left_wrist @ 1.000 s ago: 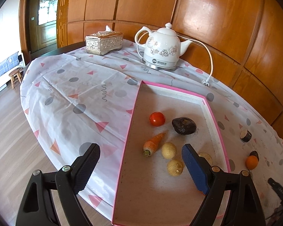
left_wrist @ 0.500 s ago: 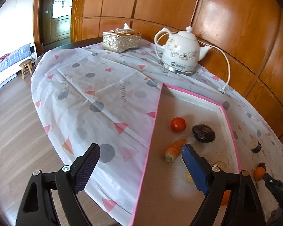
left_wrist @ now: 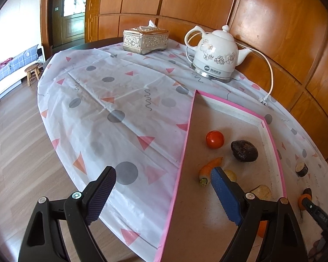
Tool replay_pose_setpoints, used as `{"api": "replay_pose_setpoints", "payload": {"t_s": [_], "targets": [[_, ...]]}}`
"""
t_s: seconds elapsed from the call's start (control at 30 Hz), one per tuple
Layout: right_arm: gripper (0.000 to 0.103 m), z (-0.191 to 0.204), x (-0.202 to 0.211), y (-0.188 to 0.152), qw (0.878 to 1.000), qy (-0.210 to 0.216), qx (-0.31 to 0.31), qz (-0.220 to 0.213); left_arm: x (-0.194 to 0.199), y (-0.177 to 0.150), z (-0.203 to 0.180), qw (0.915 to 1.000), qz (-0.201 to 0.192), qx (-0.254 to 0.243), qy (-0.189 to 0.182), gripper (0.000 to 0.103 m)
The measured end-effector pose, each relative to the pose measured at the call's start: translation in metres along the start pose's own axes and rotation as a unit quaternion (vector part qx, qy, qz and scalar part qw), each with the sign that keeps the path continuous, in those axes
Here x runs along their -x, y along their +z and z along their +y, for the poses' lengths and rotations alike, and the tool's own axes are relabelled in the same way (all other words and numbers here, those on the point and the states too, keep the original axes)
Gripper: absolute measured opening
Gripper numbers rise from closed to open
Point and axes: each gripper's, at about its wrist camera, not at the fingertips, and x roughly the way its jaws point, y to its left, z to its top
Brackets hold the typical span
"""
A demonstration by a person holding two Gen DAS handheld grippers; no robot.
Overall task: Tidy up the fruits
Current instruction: 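Reach the right gripper to the orange on the cloth and close on it, then carry the orange with the right gripper into the tray and release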
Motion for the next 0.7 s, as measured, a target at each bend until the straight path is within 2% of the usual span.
{"api": "replay_pose_setpoints", "payload": {"t_s": [0.43,0.7], "targets": [[0.039,0.000,0.011,-0.015,1.000,-0.007,0.026,-0.008,0.000,0.000,0.004,0.9998,0.005,0.019,0.001,0.089],[0.039,0.006,0.020,-0.022,0.999,0.014,0.034,-0.004,0.004,0.001,0.002,0.9999,-0.001,0.017,-0.002,0.089]]}}
